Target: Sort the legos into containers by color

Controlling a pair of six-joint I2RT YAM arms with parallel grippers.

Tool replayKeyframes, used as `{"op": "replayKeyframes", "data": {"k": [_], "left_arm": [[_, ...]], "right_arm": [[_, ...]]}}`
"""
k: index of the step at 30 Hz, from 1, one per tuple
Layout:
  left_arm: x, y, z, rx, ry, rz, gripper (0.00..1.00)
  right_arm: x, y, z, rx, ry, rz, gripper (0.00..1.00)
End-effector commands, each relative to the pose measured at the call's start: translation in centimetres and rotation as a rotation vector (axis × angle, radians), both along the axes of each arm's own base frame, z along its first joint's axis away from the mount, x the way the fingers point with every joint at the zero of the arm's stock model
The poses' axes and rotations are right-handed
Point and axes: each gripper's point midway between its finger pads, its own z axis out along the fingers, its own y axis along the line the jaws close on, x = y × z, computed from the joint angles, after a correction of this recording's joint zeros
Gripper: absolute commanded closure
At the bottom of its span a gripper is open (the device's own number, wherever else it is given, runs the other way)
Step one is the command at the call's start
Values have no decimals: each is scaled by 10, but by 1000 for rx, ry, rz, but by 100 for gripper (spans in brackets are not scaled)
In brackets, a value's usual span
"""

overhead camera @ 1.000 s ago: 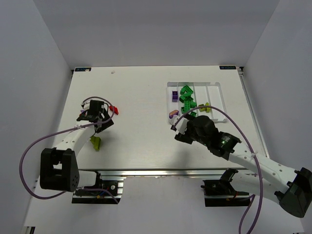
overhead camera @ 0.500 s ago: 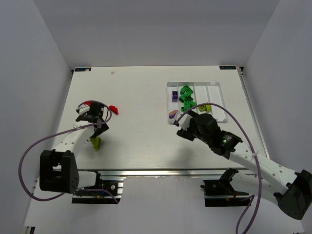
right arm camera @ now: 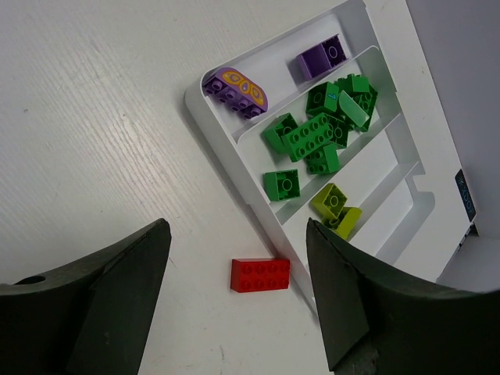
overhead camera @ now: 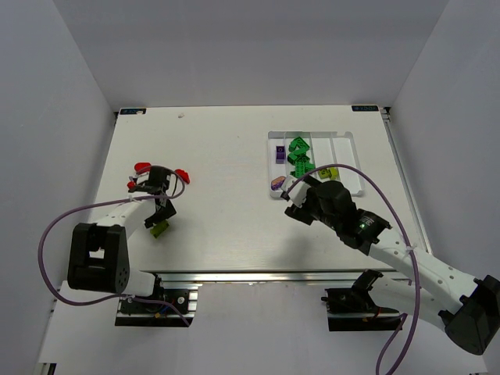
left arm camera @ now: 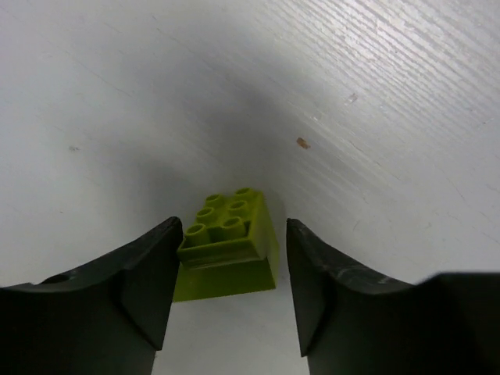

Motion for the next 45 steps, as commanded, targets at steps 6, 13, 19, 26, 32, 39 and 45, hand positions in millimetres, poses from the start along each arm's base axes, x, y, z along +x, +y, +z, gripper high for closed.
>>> {"op": "replayKeyframes", "data": {"k": [6,13,19,26,32,39,45], "left_arm": [[13,-28,2,-145,-54,-118,47],[28,-64,23,-298,-127,-290,57],[37,-87,36,-396,-156,-372,69],[56,-129,66,-566,-258,-486,89],[79,-233,134,-833,-464,-767,100],[74,-331,187,-1048,-605,-993,100],[85,-345,205,-1121,-765,-992,100]], "right_arm": [[2,4,10,47,-21,3,25],[1,5,10,49,-15,12,25],[1,6,7,45,-6,16,25],[-7,20,11,124,50,53,27],[-34,64,27,341,220,207,42],[-46,101,56,525,302,360,17],[21,111,55,712,428,-95,16]]}}
